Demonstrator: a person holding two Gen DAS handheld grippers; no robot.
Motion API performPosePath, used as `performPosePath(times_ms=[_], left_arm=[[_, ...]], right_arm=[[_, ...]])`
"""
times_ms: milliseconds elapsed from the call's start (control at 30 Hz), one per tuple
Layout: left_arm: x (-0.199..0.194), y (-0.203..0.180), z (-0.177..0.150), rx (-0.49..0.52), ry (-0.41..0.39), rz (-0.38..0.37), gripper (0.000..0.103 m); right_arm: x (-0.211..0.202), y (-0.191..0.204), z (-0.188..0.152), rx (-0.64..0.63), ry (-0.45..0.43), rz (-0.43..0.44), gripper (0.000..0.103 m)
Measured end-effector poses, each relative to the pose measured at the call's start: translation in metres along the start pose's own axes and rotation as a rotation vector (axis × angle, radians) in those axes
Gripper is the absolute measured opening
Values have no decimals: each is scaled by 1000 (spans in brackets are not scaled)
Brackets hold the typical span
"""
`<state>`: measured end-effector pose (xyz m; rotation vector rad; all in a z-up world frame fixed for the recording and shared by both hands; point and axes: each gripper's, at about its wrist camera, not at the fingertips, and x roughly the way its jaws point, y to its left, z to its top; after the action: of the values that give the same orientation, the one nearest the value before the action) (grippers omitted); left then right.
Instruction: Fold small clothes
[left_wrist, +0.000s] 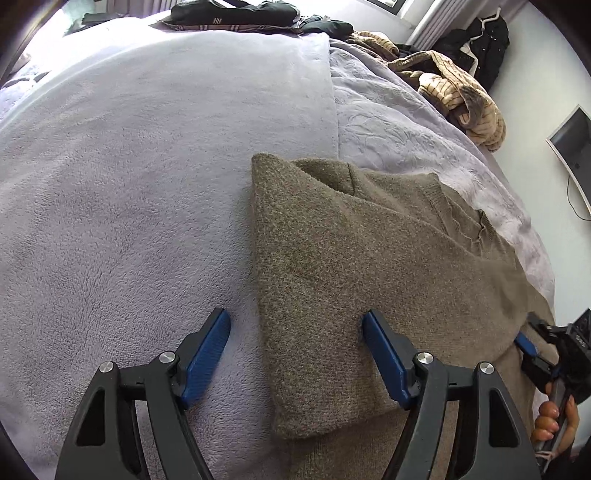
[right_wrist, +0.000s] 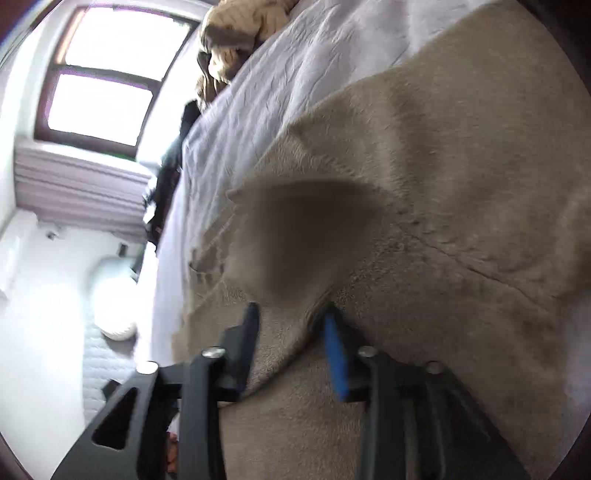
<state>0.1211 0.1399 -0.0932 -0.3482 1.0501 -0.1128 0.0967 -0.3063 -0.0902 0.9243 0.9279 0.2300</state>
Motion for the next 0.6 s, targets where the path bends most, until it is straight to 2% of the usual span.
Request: performPosePath(times_ms=[33,133,167,200,233,333,433,533,600], left_arm=[[1,-1,0,0,2,2,75],[0,-6,1,24,9,-37,41],[-1,-8,1,35,5,-40,31],[-5,-11,3,57,1,-47,25],[-8,-12,4,66,-2,-53,19],[-13,-5,10,83,-6,-66,16],[-6,5,9,84,12,-76,14],[-12,11,7,52,-4,-92,14],[-19,12,4,47,-18,-74,14]], right_arm=[[0,5,1,-18,-2,-8,58],[8,18,5,-54,-4,-67,61],[9,19,3,-48,0,-76,56],[11,20,5,-43,6,-83,43],[12,24,4,-43,20,-74,7],[9,32,-1,-72,16,-63,7],[9,14,-10,-66,28,-169,7],[-3,-9,-18,-1,22,-122,5],[-17,-9,-21,-27,4,-166,6]])
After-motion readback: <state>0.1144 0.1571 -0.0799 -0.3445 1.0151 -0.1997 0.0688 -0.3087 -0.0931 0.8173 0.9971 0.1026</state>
